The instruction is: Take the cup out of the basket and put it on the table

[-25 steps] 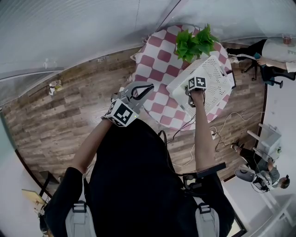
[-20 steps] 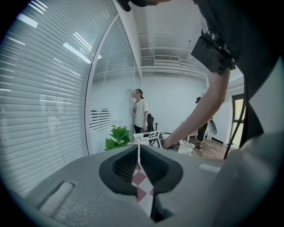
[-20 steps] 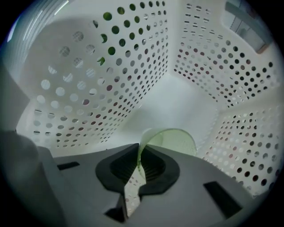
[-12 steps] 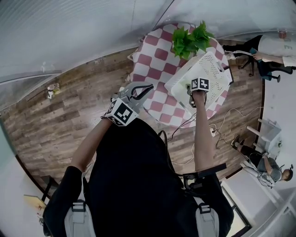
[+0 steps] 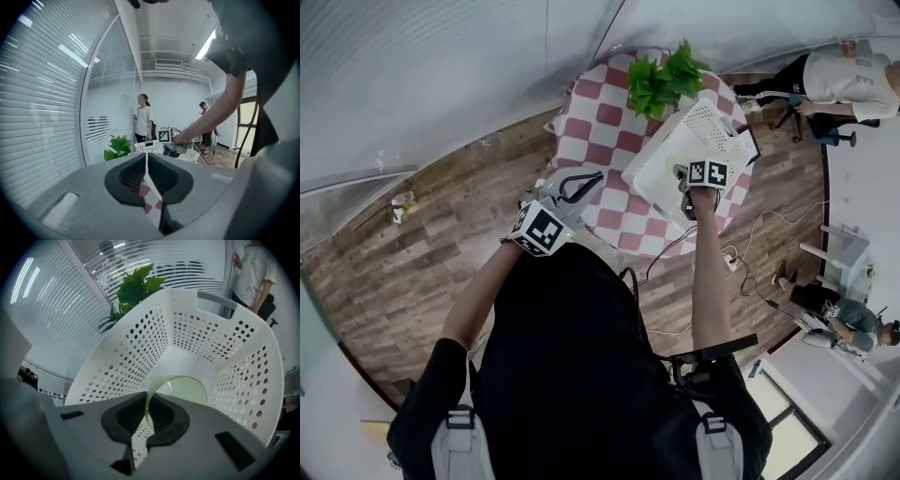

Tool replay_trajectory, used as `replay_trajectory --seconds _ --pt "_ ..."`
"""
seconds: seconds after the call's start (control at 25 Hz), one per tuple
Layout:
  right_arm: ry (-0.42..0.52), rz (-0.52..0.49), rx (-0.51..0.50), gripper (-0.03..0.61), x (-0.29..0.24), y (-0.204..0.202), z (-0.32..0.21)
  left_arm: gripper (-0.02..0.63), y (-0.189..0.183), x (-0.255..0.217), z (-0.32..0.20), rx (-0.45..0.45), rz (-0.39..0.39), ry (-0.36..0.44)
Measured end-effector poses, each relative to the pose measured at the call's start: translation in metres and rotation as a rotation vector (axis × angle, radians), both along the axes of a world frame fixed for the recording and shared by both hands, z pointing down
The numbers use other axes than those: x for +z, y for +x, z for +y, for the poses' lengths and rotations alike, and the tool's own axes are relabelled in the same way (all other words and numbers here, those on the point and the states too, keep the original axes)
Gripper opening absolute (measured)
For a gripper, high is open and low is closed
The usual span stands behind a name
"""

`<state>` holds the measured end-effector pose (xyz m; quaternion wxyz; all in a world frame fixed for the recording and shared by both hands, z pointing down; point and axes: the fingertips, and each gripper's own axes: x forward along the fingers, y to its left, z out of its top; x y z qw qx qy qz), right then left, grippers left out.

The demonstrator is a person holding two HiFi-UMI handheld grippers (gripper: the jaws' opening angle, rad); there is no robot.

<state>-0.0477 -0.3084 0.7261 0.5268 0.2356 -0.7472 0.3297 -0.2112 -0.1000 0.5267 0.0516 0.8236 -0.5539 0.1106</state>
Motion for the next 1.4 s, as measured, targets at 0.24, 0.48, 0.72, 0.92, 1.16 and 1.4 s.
replay_trajectory --seconds 0.24,0.48,0.72,0.92,1.16,1.4 --pt "0.048 -0.100 0.042 0.021 -0.033 -0.010 -0.006 0.006 0.012 -0.003 -0.006 0.038 -0.004 0.007" --pt "0.081 -0.184 0.066 0.021 -0.066 -0.008 0.001 0.006 0.029 -0.011 -0.012 0.087 -0.024 0.014" --pt "0.134 -0.277 0.116 0.021 -0.107 0.009 -0.002 0.006 0.053 -0.021 -0.020 0.136 -0.043 0.040" --pt "0.191 -0.331 0.139 0.021 -0.129 0.009 0.005 0.006 0.056 -0.023 -0.009 0.136 -0.035 0.047" --pt "0.262 -0.424 0.152 0.021 -0.158 -0.002 0.010 0.006 0.054 -0.016 0.001 0.147 -0.026 0.040" --pt "0.341 -0.543 0.133 0.021 -0.197 -0.011 0.018 0.006 0.055 -0.025 0.002 0.124 -0.010 0.059"
